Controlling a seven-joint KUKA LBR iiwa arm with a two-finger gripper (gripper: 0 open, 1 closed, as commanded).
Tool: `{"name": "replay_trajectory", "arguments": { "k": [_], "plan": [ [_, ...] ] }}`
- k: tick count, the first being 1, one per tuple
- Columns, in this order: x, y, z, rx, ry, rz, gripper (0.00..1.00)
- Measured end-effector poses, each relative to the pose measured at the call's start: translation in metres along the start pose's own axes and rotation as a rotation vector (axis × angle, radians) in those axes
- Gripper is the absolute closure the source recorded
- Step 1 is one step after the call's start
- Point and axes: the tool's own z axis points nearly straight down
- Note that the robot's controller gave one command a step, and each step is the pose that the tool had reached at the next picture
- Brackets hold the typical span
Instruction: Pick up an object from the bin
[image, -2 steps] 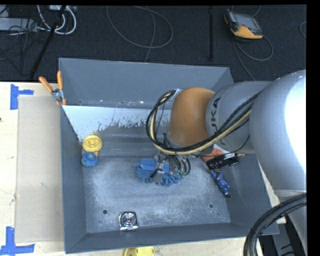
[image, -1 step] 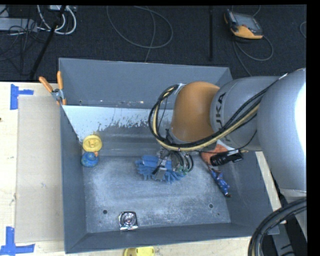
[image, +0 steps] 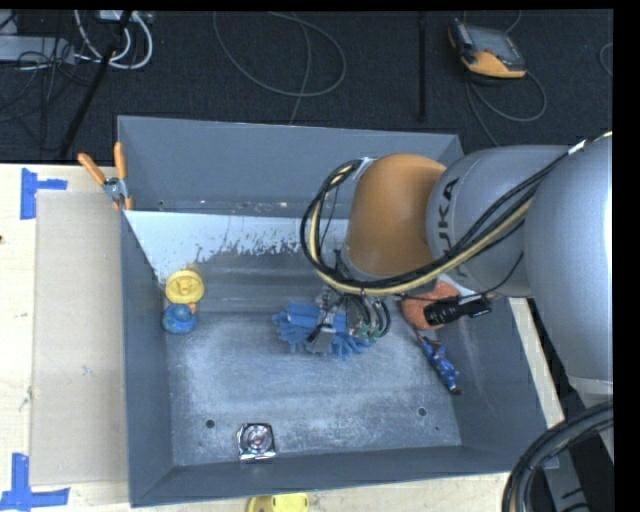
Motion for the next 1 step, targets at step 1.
{"name": "replay_trajectory", "arguments": {
  "k": [1],
  "plan": [
    [-0.0001,-0.0001,-0.0104,-0.001,-0.003,0.000,1.00]
  ]
}}
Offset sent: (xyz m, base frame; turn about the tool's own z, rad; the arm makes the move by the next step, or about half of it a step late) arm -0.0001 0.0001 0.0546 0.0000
